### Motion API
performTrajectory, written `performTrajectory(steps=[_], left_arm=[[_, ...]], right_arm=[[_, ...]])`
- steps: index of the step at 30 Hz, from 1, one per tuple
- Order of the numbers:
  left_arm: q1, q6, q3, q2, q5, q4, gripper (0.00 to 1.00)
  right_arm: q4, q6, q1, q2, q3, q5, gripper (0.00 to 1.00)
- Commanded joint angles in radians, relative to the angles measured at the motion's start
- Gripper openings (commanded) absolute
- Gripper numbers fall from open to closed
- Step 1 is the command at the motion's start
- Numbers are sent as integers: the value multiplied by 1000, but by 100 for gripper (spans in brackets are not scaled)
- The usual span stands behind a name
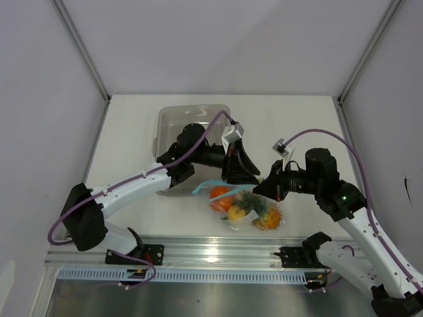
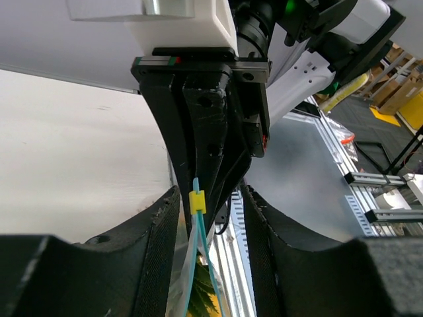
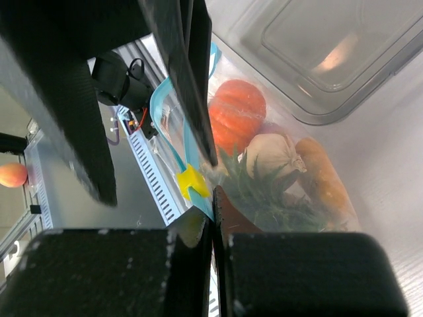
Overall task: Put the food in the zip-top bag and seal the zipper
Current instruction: Zip the zipper food storage bag at the center of the board.
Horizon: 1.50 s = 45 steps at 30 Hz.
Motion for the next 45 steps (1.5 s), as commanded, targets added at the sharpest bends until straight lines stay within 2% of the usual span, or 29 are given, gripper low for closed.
performTrajectory(steps=[1, 10, 14, 22, 23, 24, 33, 37, 45], left_arm=[[-33, 68, 55, 6, -34, -67, 46], [-65, 157, 73, 6, -109, -176, 45], [-65, 154, 78, 11, -120, -186, 31], [-65, 149, 84, 18, -118, -189, 10], [-65, 149, 84, 18, -120, -191, 2], [-65, 148, 84, 18, -118, -191, 1], [-59, 177, 75, 0, -129, -283, 1], [-39, 175, 20, -29, -109, -288, 1], [-16, 157, -37, -55, -63, -252, 1]], right_arm=[[50, 5, -4, 0, 21, -29, 0], [44, 17, -4, -6, 35, -17, 0], [41, 21, -4, -8, 34, -14, 0], [30, 16, -4, -12, 38, 0, 0], [27, 16, -4, -12, 38, 9, 0], [26, 16, -4, -14, 38, 15, 0], [99, 106, -4, -113, -5, 125, 0], [104, 139, -4, -162, -11, 199, 0], [119, 146, -4, -172, -37, 155, 0]])
